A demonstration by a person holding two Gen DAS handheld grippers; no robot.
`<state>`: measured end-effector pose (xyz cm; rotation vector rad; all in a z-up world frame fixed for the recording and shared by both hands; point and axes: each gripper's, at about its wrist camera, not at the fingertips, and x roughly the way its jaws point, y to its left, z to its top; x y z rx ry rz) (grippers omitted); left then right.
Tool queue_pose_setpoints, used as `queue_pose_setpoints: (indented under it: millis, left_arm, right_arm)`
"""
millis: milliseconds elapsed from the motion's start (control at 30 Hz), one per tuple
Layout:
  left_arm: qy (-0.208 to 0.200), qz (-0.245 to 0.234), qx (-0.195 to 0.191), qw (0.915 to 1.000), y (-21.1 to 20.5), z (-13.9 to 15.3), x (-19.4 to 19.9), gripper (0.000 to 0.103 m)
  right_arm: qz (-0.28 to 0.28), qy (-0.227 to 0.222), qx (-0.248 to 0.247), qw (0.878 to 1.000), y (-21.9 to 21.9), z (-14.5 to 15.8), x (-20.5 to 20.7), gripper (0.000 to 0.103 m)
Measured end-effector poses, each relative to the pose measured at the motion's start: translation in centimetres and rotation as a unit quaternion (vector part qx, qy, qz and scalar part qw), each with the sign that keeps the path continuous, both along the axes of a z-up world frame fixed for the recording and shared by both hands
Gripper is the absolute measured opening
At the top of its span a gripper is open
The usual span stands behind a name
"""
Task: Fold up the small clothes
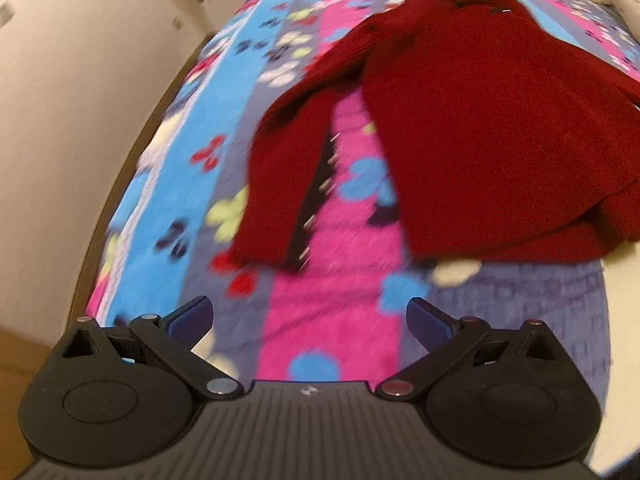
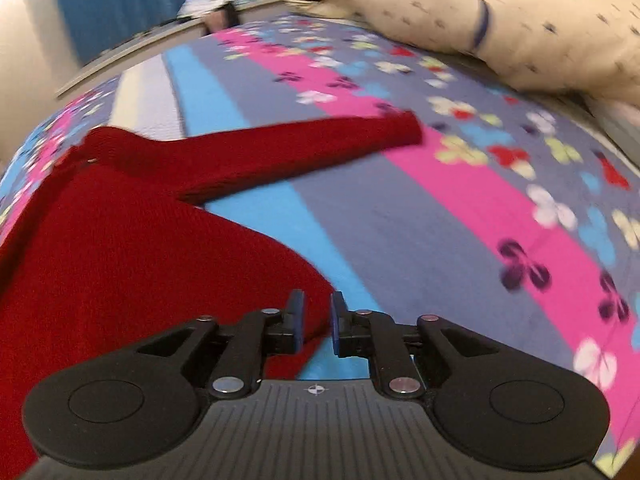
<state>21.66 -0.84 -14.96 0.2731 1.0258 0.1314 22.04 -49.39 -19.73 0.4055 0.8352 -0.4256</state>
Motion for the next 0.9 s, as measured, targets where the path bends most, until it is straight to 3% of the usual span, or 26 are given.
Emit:
queue_pose_setpoints:
  millis: [33, 67, 233, 467, 567, 733, 900]
  left_arm:
    - [-0.006, -0.01, 0.005, 0.9999, -0.6, -0.6, 0.6, 0.103]
    - [-0.005, -0.021, 0.006, 0.9997, -1.1, -1.3, 1.2, 0.103]
    - [0.011, -0.09, -0.036, 0.9952, -3.1, -5.0, 3.7, 0.103]
    - [0.039, -0.132, -0.074, 0.9877, -3.9, -7.8, 5.1, 0.103]
    - [0.031, -0.112, -0.084, 0.9896, -3.0, -7.4, 6.0, 0.103]
    - [0.02, -0.064, -0.142, 0.9876, -0.5, -6.3, 7.6, 0.103]
    - [0.022, -0.013, -0.113, 0.9933, 0.8, -7.2, 9.1, 0.103]
  right_arm:
    - [0.005, -0.004, 0.004, 1.0, -0.1, -0.2, -0.7, 0.054]
    - [0.013, -0.008, 0.005, 1.0, 1.0, -0.2, -0.9, 0.056]
    - [0.054, -0.019, 0.022, 0.998, 1.4, -0.1, -4.4, 0.058]
    - [0.076, -0.012, 0.043, 0.996, 3.1, -0.7, -5.4, 0.059]
    - [0.079, -0.012, 0.045, 0.996, 3.4, -0.9, -5.2, 0.059]
    - [0.08, -0.019, 0.045, 0.996, 3.8, -0.8, -4.6, 0.059]
    - [0.077, -0.016, 0.039, 0.996, 4.2, -1.3, -4.4, 0.063]
